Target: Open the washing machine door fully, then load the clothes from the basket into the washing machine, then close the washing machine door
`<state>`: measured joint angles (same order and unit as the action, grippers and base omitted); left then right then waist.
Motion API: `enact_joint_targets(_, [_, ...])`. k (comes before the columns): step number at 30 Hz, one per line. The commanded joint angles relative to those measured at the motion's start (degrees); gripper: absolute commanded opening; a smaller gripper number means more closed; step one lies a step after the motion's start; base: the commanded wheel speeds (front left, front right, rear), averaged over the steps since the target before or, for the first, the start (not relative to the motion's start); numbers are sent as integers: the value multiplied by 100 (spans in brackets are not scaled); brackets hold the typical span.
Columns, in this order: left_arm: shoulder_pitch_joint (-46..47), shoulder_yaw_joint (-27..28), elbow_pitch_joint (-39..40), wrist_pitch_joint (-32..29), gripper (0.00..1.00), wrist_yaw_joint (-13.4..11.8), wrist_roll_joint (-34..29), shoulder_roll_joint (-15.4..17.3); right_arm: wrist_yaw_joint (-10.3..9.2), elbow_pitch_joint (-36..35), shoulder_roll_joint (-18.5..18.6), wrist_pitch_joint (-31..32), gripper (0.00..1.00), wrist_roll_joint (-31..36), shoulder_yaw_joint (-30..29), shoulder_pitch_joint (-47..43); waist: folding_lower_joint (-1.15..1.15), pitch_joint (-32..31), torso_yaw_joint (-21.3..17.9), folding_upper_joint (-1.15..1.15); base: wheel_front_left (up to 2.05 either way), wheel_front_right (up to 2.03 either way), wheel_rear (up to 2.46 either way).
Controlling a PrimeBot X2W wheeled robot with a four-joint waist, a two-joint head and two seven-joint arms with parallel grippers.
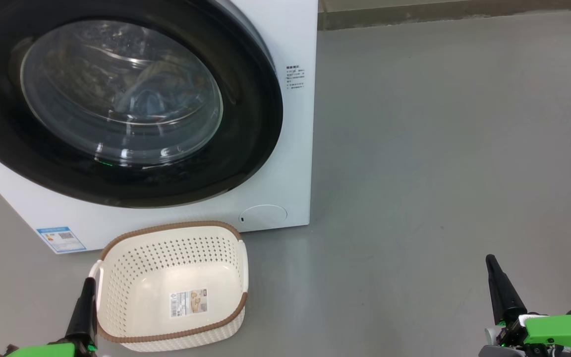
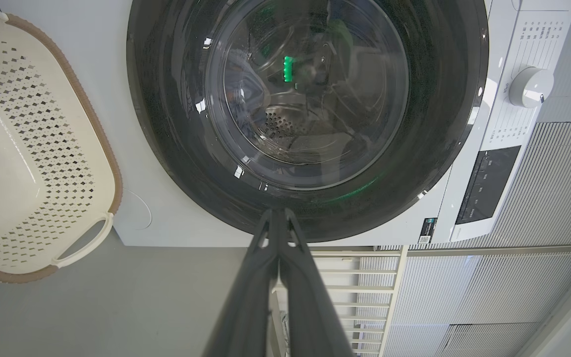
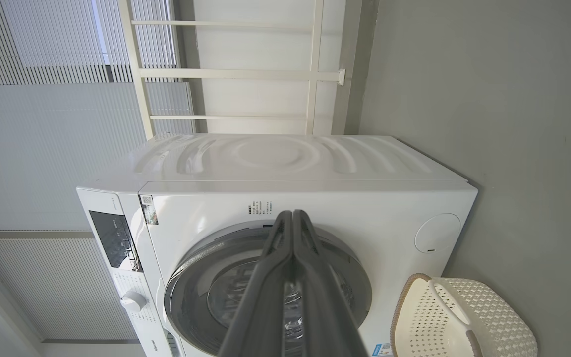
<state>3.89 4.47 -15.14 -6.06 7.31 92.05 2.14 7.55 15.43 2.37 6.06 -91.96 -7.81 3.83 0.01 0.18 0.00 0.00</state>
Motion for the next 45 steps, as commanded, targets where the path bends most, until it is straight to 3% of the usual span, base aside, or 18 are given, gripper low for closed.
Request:
enact_joint_targets(1, [230, 196, 109, -35, 0, 18, 19, 85, -6, -141, 53, 46, 0, -17, 125, 236, 0, 0, 0, 0, 0, 0, 0])
enact_joint_targets(45, [230, 204, 110, -42, 0, 18, 12, 80, -6, -141, 52, 47, 0, -16, 123, 236, 0, 0, 0, 0, 0, 0, 0])
